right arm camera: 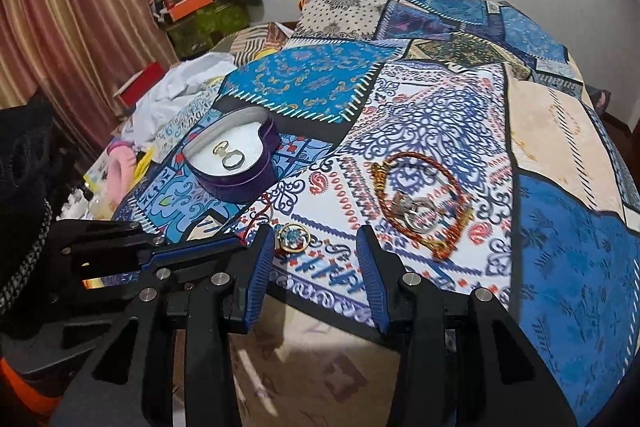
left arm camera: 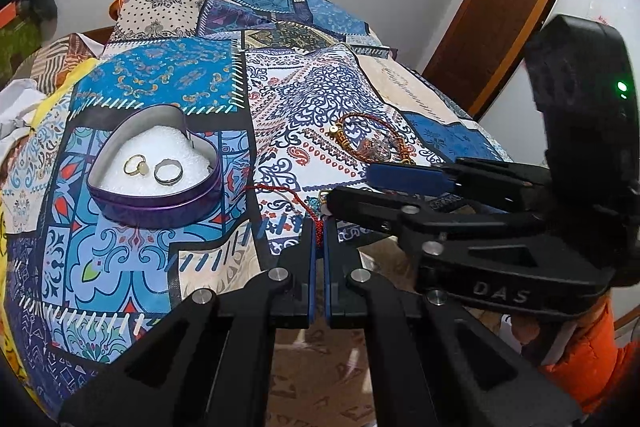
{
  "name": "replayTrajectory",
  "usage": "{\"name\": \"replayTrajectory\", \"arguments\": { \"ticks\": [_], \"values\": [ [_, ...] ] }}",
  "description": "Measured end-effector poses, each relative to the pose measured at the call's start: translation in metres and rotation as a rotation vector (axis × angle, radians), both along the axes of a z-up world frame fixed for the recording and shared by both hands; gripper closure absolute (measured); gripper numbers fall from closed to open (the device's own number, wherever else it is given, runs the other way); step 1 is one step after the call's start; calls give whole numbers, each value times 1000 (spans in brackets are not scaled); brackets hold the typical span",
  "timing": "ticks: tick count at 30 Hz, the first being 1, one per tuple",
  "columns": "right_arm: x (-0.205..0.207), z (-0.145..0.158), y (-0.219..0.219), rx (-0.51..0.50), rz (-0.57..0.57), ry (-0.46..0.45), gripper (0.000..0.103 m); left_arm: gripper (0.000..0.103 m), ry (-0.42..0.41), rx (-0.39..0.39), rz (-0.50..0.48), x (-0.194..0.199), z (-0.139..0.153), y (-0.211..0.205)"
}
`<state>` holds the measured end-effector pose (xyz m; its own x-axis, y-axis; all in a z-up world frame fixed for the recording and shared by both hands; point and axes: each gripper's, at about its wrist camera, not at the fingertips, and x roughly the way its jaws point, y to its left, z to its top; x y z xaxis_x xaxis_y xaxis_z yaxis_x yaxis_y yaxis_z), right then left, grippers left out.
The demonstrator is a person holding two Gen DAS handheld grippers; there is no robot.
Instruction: Organize jewelry
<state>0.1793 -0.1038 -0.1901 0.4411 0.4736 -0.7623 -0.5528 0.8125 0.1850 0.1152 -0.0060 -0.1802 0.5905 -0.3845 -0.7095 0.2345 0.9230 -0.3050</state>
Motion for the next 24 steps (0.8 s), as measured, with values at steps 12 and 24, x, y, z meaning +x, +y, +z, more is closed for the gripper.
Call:
{"name": "replayTrajectory", "arguments": {
  "ticks": [12,24],
  "values": [
    [-1,-9,12,-64,68,-30,90,102,5,13,3,2,-5,2],
    [-5,3,-18,-3,-49,-44,98,102,5,41,20,1,0,-1]
  ]
}}
